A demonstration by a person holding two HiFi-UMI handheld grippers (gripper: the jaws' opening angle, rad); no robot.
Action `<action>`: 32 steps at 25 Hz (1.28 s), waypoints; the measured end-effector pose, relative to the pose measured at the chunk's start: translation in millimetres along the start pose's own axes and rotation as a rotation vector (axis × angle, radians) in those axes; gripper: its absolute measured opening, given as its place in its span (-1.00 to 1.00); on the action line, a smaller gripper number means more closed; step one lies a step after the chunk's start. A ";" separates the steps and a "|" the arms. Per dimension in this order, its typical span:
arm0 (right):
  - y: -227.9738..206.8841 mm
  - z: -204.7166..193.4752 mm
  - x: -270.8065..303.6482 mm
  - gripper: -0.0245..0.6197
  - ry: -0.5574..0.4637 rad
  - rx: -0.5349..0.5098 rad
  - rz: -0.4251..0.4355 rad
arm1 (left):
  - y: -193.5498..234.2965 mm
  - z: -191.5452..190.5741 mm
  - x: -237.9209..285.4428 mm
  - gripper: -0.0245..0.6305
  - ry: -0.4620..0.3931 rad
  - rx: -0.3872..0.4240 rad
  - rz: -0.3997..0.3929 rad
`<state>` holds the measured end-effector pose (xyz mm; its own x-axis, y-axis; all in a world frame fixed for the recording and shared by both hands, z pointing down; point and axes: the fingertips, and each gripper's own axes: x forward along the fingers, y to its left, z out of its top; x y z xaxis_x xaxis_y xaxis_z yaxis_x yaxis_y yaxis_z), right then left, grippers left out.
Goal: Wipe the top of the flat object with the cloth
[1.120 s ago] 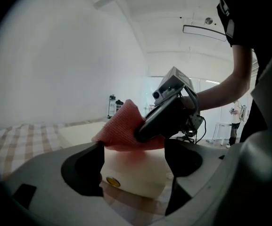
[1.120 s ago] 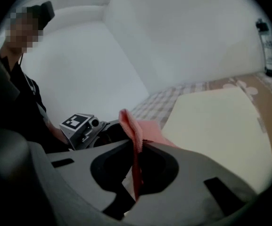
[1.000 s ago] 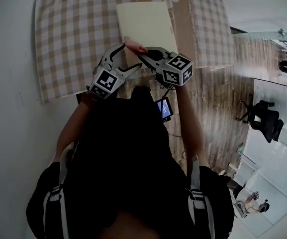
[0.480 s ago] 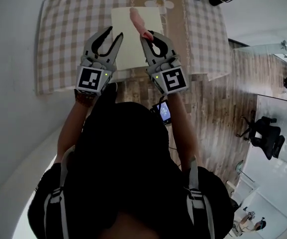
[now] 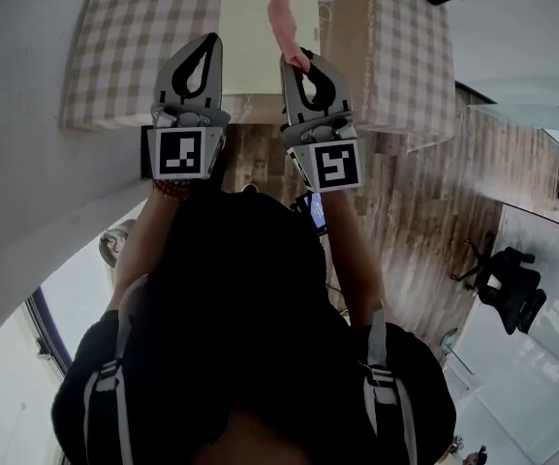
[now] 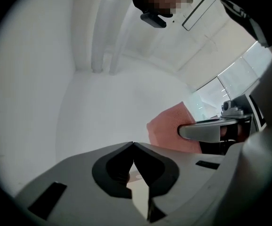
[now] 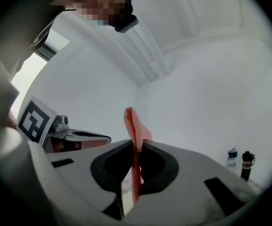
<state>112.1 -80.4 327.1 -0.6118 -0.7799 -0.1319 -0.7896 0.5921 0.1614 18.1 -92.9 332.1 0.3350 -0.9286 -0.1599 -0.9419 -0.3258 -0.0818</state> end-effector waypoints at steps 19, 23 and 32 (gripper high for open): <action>53.4 -19.1 -102.8 -0.88 0.018 0.108 -0.042 | -87.7 -22.4 -86.1 -0.96 0.089 0.063 0.029; 62.8 -22.9 -111.7 -0.88 0.025 0.087 -0.029 | -94.8 -30.1 -101.4 -0.96 0.119 0.046 0.039; 89.7 -20.1 -132.8 -0.88 0.007 0.110 -0.007 | -113.5 -38.1 -118.3 -0.96 0.131 0.074 0.026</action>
<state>123.5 72.2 378.7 -0.6063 -0.7852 -0.1260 -0.7945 0.6051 0.0522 84.4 47.1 397.7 0.3000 -0.9533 -0.0339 -0.9443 -0.2918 -0.1519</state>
